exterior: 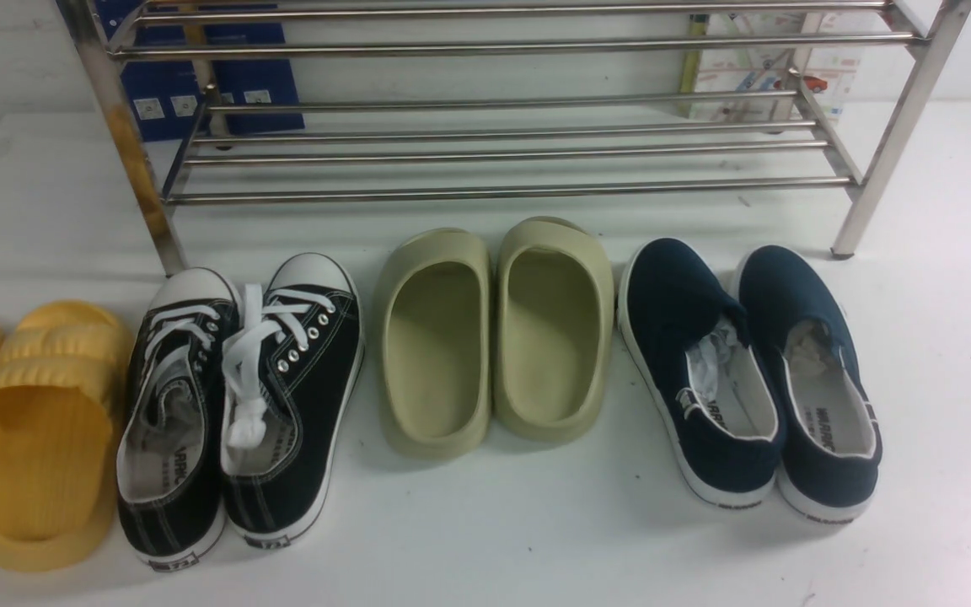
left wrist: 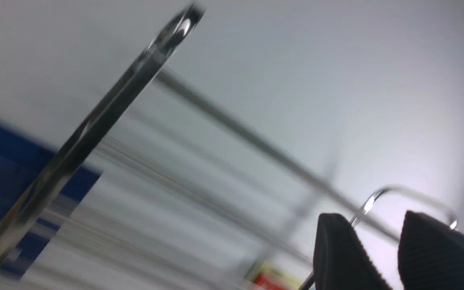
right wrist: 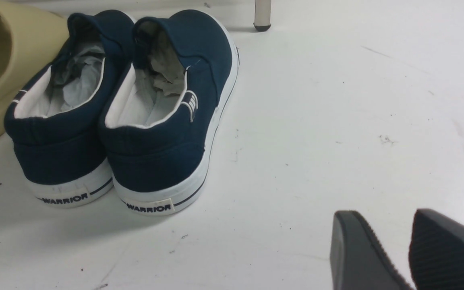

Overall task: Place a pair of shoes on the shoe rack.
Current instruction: Use the left arm to grab the shoe closest to it, then use the left arm to put a shoe into the shoe rack

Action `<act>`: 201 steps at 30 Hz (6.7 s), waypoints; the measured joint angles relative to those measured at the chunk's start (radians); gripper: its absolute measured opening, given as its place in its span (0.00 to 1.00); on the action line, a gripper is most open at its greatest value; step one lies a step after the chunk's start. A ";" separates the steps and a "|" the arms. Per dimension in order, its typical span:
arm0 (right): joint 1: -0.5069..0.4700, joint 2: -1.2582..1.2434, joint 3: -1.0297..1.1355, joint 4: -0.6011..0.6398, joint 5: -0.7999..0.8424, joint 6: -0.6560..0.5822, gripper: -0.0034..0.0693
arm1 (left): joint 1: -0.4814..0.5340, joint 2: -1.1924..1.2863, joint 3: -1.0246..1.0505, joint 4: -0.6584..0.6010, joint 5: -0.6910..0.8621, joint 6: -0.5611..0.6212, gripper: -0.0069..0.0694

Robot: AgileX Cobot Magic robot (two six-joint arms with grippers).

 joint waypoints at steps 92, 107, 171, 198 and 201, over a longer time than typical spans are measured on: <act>0.000 0.000 0.000 -0.003 0.000 0.000 0.38 | 0.000 1.039 -0.093 0.316 0.541 -0.195 0.54; 0.000 0.000 0.000 -0.003 0.000 0.000 0.38 | 0.000 1.039 -0.093 0.312 0.534 -0.195 0.54; 0.000 0.000 0.000 -0.003 0.000 0.000 0.38 | 0.002 1.358 -0.659 0.185 0.624 0.147 0.07; 0.000 0.000 0.000 -0.003 0.000 0.000 0.38 | 0.081 1.712 -1.071 0.206 0.593 0.130 0.16; 0.000 0.000 0.000 -0.003 0.000 0.000 0.38 | 0.081 1.711 -1.074 0.206 0.580 0.122 0.29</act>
